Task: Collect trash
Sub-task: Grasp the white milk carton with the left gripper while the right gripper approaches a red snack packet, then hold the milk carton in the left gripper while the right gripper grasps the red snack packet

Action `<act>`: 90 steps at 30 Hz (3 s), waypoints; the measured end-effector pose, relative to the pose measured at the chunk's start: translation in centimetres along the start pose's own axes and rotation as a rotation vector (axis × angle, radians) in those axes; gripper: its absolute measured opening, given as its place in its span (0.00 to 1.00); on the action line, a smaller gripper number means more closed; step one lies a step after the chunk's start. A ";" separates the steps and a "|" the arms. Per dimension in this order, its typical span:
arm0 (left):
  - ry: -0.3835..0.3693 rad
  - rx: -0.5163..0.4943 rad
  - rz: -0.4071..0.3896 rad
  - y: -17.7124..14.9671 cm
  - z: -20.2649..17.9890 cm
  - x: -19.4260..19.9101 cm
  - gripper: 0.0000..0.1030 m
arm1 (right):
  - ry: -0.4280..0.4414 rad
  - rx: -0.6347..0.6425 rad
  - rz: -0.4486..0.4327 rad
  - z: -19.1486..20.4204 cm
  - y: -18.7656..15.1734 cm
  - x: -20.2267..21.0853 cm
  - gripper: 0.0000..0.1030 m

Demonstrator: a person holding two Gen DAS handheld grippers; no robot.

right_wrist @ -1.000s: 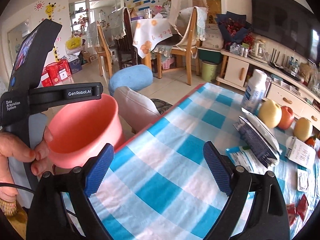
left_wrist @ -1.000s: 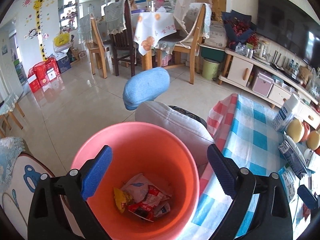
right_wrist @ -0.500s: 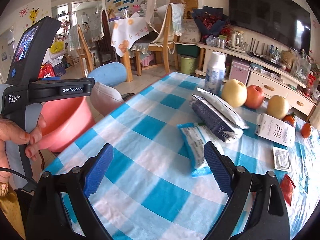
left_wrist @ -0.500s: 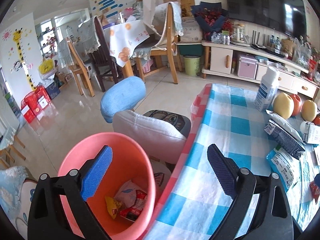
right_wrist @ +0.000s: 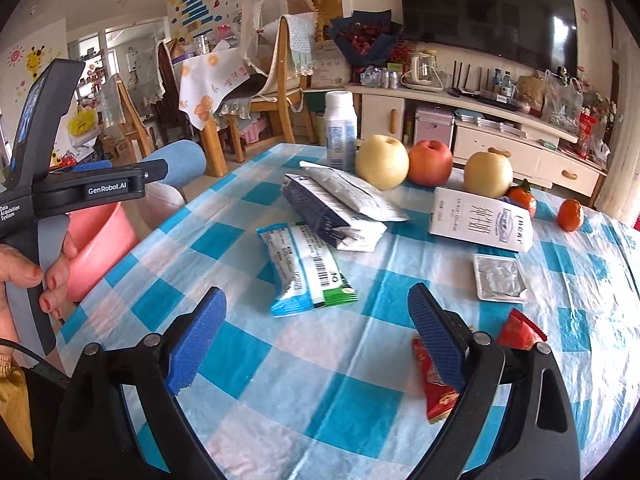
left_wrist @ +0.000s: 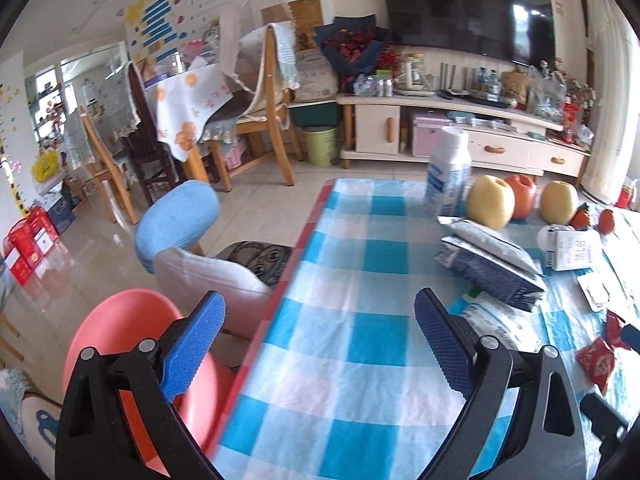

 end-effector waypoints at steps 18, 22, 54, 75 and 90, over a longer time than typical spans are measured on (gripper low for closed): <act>-0.328 -0.232 -0.029 0.3 -14.6 0.4 0.92 | -0.141 -0.144 -0.007 -12.7 -0.9 4.9 0.90; -0.418 -0.341 -0.043 1.6 -19.8 -0.1 0.92 | -0.133 -0.212 0.065 -15.3 -2.1 4.4 0.90; -0.390 -0.930 0.054 0.6 -36.9 -9.9 0.59 | -0.029 -0.417 0.179 -19.9 -4.0 2.3 0.90; -0.520 -0.311 0.178 -5.1 -23.8 -1.5 0.53 | -0.047 -0.392 0.246 -20.6 -5.8 0.7 0.90; -0.484 -0.129 0.114 -5.4 -17.5 0.8 0.53 | -0.048 -0.282 0.222 -17.8 -4.9 -1.7 0.90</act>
Point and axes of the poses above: each gripper's, at about its wrist camera, not at the fingertips, and x roughly against the way its jaws point, z to its left, y to its top, the point moved 4 cm from there along -x, roughly the way its jaws point, and after that the axes turned 1 degree about y, right-handed, at the moved point
